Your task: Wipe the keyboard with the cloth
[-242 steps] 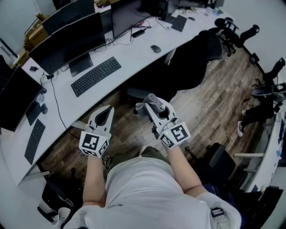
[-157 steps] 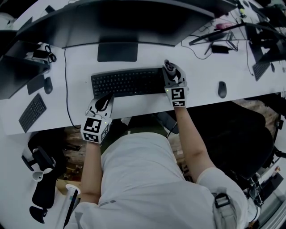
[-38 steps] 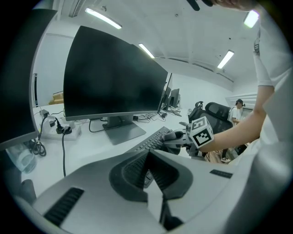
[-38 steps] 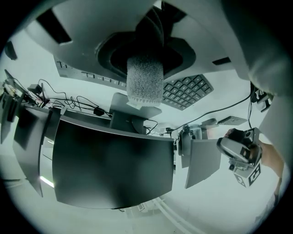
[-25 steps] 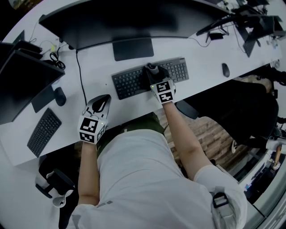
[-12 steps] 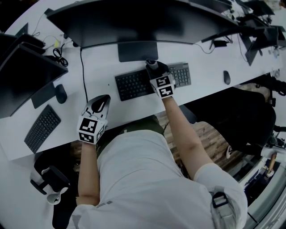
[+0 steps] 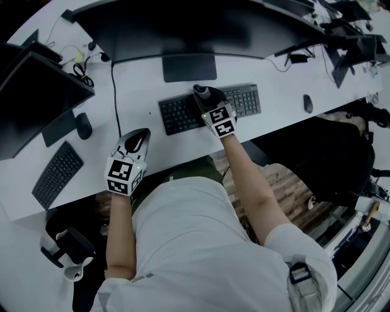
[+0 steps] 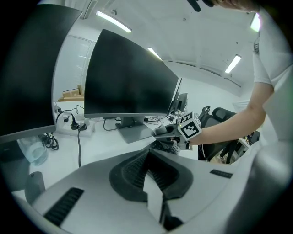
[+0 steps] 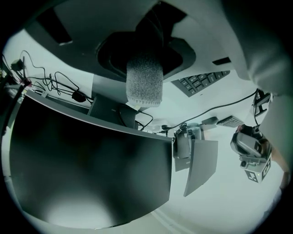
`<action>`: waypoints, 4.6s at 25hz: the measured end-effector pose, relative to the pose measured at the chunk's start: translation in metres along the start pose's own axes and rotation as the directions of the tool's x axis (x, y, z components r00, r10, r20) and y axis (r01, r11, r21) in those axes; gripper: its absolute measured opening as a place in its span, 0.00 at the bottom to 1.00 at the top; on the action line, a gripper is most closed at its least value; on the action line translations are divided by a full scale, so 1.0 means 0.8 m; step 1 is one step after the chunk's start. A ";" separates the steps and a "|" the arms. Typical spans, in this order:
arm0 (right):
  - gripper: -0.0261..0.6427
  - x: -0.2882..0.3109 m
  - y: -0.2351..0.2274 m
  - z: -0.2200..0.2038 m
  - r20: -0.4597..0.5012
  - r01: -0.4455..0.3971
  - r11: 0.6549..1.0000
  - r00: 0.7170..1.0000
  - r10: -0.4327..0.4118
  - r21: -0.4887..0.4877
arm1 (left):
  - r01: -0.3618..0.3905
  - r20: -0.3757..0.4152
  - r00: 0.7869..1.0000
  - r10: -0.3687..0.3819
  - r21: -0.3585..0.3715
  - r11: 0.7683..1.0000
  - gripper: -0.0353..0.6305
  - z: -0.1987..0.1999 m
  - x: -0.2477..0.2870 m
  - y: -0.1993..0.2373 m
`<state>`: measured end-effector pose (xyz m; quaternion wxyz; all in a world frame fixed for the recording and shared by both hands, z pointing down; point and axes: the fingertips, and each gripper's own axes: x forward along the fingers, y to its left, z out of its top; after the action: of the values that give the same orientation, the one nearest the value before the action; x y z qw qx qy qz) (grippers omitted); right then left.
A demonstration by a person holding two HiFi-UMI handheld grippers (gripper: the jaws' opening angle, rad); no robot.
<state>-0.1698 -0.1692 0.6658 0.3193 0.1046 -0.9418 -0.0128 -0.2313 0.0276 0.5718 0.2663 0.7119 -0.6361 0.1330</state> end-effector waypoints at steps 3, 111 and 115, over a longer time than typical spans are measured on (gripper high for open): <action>0.22 -0.005 0.018 -0.006 -0.008 -0.009 1.000 1.000 0.009 -0.017 | 0.014 0.000 1.000 -0.014 0.006 1.000 0.06 -0.004 -0.003 0.000; 0.22 -0.006 0.251 -0.023 -0.224 -0.457 0.813 0.889 0.400 -0.361 | -0.045 0.064 0.997 0.047 -0.034 0.998 0.06 -0.027 -0.057 0.001; 0.22 -0.024 0.270 -0.040 -0.245 -0.492 0.789 0.870 0.428 -0.369 | -0.043 0.061 0.997 0.045 -0.024 0.999 0.06 -0.024 -0.049 -0.008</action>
<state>-0.1765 0.0469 0.6995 0.3968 -0.1987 -0.8868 -0.1286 -0.2280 0.0710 0.5656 0.2516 0.6984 -0.6611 0.1095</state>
